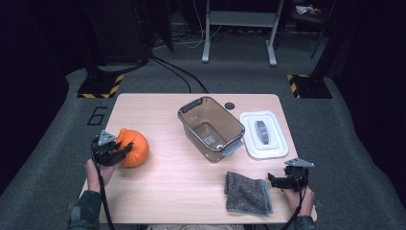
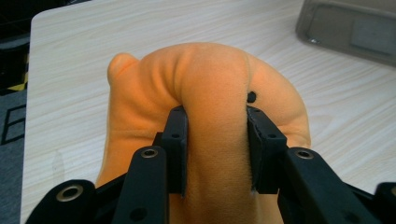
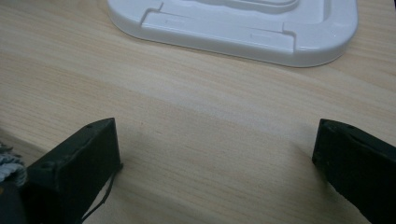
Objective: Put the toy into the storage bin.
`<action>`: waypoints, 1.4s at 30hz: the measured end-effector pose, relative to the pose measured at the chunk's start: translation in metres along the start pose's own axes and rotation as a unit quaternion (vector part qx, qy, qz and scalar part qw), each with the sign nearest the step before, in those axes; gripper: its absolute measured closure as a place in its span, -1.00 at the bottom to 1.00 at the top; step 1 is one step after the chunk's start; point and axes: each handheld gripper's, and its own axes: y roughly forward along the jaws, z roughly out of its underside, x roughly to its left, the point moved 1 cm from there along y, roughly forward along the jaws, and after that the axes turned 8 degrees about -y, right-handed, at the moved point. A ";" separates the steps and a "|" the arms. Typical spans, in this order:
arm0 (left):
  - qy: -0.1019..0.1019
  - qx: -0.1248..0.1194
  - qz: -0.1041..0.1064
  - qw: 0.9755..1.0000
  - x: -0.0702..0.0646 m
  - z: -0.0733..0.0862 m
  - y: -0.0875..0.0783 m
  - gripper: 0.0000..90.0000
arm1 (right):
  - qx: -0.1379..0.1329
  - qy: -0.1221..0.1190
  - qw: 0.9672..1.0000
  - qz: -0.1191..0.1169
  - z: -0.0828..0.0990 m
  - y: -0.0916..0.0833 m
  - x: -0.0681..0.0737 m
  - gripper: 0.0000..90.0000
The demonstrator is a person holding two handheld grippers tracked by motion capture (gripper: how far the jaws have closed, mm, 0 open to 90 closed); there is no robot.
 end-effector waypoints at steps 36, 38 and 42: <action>0.064 -0.024 0.042 0.997 -0.044 -0.071 -0.011 0.43 | 0.000 0.001 1.000 0.000 0.000 0.000 0.000 -1.00; 0.065 -0.024 0.042 0.997 -0.045 -0.073 -0.011 0.43 | 0.000 0.001 1.000 0.000 0.000 0.000 0.000 -1.00; 0.070 -0.030 0.043 0.996 -0.049 -0.083 -0.010 0.43 | 0.000 0.001 1.000 0.000 0.000 0.000 0.000 -1.00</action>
